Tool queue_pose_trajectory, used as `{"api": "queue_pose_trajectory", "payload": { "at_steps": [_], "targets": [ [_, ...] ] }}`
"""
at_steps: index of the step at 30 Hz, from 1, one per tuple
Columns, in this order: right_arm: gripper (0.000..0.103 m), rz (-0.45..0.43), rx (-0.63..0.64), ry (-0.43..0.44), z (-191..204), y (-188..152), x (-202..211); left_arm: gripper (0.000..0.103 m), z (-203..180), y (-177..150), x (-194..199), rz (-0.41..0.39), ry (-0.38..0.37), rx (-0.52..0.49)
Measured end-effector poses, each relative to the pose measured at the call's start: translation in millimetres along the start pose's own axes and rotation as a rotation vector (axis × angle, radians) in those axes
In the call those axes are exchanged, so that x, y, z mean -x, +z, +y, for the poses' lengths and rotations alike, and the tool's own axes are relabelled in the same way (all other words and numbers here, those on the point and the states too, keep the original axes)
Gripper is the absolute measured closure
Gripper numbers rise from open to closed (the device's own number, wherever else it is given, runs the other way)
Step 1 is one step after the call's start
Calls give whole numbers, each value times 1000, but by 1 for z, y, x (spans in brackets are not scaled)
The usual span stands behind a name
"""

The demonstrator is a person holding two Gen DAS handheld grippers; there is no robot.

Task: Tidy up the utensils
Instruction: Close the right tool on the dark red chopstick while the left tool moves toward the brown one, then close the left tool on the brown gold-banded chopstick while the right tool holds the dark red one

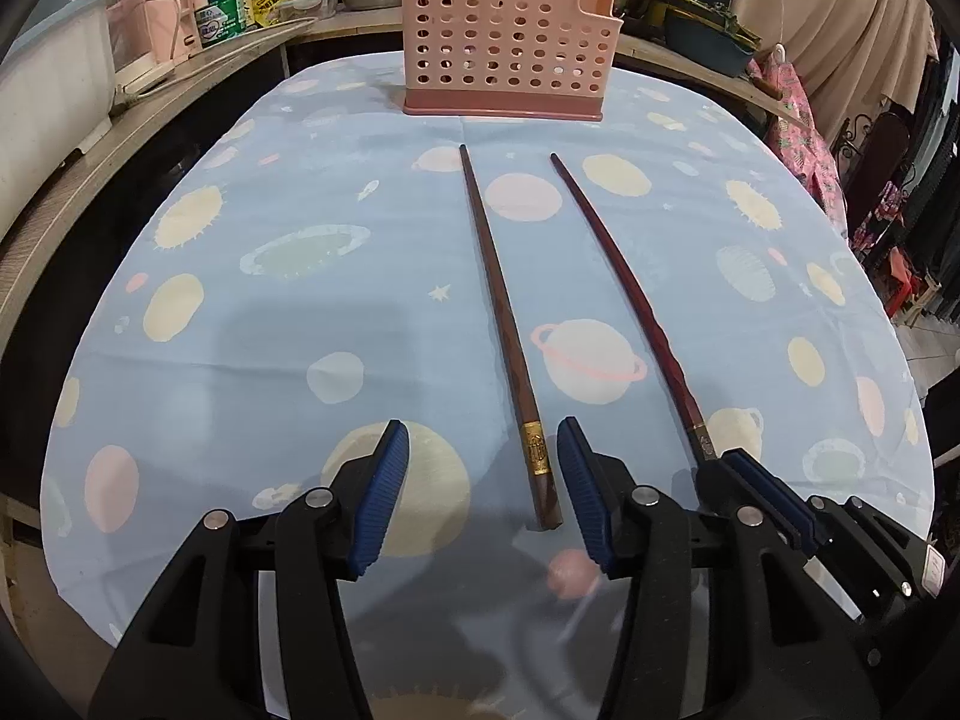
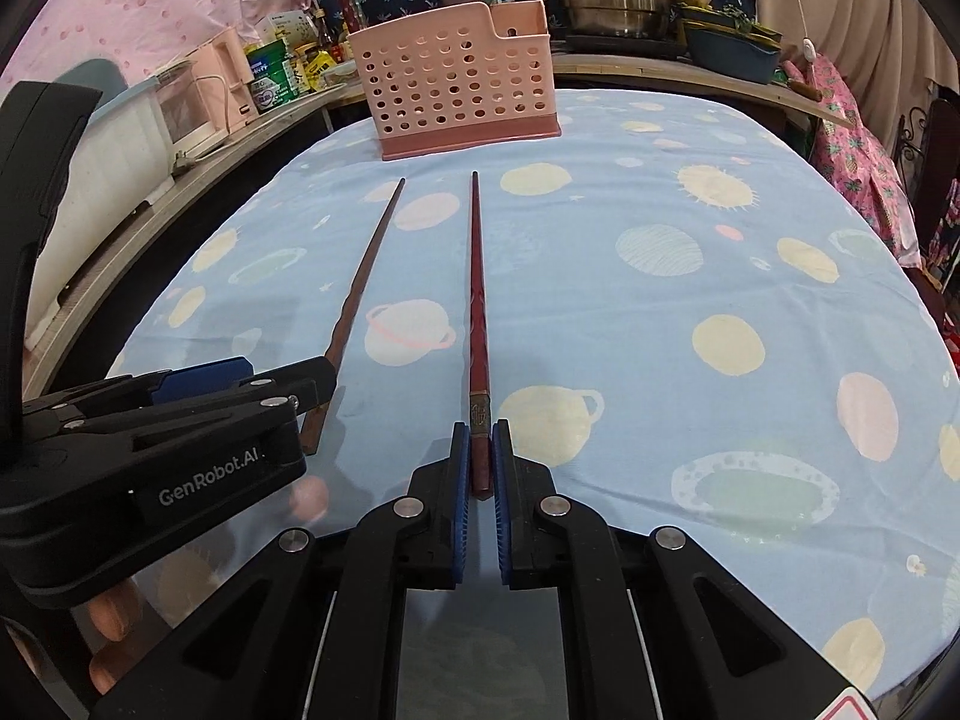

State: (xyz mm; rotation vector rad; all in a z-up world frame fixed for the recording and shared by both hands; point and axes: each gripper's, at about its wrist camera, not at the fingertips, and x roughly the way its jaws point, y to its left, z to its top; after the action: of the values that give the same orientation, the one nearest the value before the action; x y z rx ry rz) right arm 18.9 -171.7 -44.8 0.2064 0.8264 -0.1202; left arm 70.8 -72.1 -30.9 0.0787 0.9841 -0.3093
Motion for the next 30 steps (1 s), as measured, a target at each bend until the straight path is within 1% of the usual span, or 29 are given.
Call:
{"api": "queue_pose_trajectory", "payload": {
  "at_steps": [4,6,10,12,15,23,30],
  "targets": [
    [96,0,0,0,0,0,0,60,4,-1,-3,10,-4,14],
    [96,0,0,0,0,0,0,67,4,-2,-2,8,1,11],
    [96,-1,0,0,0,0,0,77,8,-2,-2,8,0,16],
    [96,-1,0,-1,0,0,0,86,10,-2,-1,8,-1,20],
    [96,-1,0,-1,0,0,0,96,13,-3,-1,12,-14,29],
    [96,0,0,-1,1,0,0,96,15,-5,3,15,-41,40],
    [96,-3,-4,2,1,1,2,96,21,-4,13,3,-48,56]
  ]
}}
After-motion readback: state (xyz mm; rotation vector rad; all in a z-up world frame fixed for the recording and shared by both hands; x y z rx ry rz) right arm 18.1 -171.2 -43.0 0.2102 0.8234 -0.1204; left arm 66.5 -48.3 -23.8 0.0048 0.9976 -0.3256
